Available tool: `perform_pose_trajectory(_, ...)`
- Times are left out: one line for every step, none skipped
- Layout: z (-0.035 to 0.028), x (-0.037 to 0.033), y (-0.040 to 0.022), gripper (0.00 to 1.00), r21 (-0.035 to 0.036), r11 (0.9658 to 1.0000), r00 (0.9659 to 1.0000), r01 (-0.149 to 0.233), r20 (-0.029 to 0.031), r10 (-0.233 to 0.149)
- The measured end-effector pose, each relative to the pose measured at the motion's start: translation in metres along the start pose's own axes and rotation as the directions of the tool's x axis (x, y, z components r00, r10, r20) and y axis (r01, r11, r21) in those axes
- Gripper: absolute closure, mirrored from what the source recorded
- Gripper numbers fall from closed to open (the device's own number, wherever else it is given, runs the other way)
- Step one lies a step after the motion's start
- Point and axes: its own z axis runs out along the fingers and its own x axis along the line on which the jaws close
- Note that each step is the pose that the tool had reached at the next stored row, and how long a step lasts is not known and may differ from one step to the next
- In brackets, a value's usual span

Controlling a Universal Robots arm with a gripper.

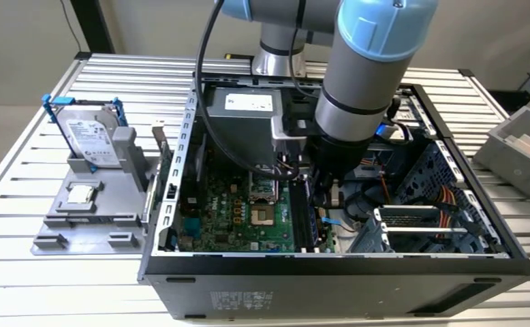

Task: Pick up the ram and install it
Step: 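Press down the ram until it locks into place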

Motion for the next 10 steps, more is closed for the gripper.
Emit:
perform_pose_trajectory(0.0007, 0.0, 0.0, 1.0, -0.0001, 1.0, 1.0, 0.0, -0.0002, 0.0)
perform_pose_trajectory(0.0015, 0.0, 0.0, 1.0, -0.0006, 1.0, 1.0, 0.0, -0.0003, 0.0)
perform_pose_trajectory(0.0026, 0.0, 0.0, 1.0, -0.0012, 1.0, 1.0, 0.0, -0.0003, 0.0)
perform_pose_trajectory(0.0035, 0.0, 0.0, 1.0, -0.0015, 1.0, 1.0, 0.0, -0.0003, 0.0)
perform_pose_trajectory(0.0046, 0.0, 0.0, 1.0, -0.0023, 1.0, 1.0, 0.0, -0.0004, 0.0)
perform_pose_trajectory(0.0059, 0.0, 0.0, 1.0, -0.0036, 1.0, 1.0, 0.0, -0.0003, 0.0)
perform_pose_trajectory(0.0068, 0.0001, 0.0, 1.0, -0.0055, 1.0, 1.0, 0.0, -0.0008, 0.0)
perform_pose_trajectory(0.0077, 0.0002, 0.0001, 1.0, -0.0067, 1.0, 1.0, 0.0, -0.0013, 0.0)
perform_pose_trajectory(0.0083, 0.0002, 0.0001, 1.0, -0.0073, 1.0, 1.0, 0.0, -0.0016, 0.0)
perform_pose_trajectory(0.0089, 0.0002, 0.0001, 1.0, -0.0076, 1.0, 1.0, 0.0, -0.0014, 0.0)
